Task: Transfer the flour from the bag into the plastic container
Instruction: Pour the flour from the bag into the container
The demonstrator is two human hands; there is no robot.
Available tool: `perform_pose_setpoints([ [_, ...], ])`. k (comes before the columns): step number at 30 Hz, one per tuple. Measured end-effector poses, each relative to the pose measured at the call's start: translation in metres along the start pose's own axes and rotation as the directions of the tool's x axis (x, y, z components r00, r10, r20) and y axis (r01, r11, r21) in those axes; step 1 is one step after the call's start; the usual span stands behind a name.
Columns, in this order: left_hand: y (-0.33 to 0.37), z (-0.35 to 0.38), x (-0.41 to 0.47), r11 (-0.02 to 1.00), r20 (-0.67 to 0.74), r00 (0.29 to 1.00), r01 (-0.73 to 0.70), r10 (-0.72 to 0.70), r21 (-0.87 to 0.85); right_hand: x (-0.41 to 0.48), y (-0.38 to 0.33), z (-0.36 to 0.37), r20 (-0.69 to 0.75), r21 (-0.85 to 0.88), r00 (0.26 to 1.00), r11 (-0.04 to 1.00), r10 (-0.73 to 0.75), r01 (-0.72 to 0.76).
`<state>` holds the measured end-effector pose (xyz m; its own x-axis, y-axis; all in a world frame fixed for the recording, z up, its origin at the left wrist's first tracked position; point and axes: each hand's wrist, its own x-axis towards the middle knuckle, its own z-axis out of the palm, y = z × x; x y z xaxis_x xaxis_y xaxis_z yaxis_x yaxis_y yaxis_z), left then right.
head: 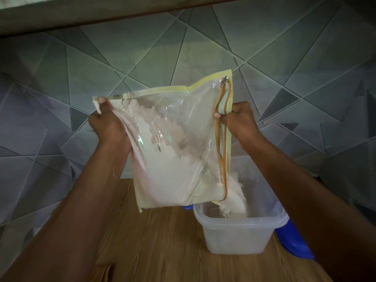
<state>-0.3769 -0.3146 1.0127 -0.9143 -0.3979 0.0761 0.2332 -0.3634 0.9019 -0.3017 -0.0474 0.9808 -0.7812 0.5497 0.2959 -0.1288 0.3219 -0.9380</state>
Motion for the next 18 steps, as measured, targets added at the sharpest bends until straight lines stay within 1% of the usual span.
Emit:
perform_pose_setpoints([
  [5, 0.0, 0.008, -0.004, 1.0, 0.006, 1.0, -0.009, 0.009, 0.019, 0.002, 0.004, -0.005, 0.007, 0.006, 1.0, 1.0, 0.008, -0.008],
  [11, 0.002, 0.023, -0.018, 0.997, -0.013, 0.998, -0.065, 0.066, 0.035, 0.004, 0.014, -0.012, 0.014, 0.014, 0.999, 0.999, 0.03, -0.031],
  [14, 0.002, 0.026, -0.021, 0.996, -0.008, 0.996, -0.085, 0.086, 0.03, 0.003, 0.016, -0.015, 0.011, 0.015, 0.998, 0.998, 0.069, -0.069],
  [18, 0.003, 0.03, -0.027, 0.991, -0.016, 0.992, -0.12, 0.122, 0.067, 0.003, 0.022, -0.018, 0.033, 0.037, 0.996, 0.995, 0.087, -0.088],
])
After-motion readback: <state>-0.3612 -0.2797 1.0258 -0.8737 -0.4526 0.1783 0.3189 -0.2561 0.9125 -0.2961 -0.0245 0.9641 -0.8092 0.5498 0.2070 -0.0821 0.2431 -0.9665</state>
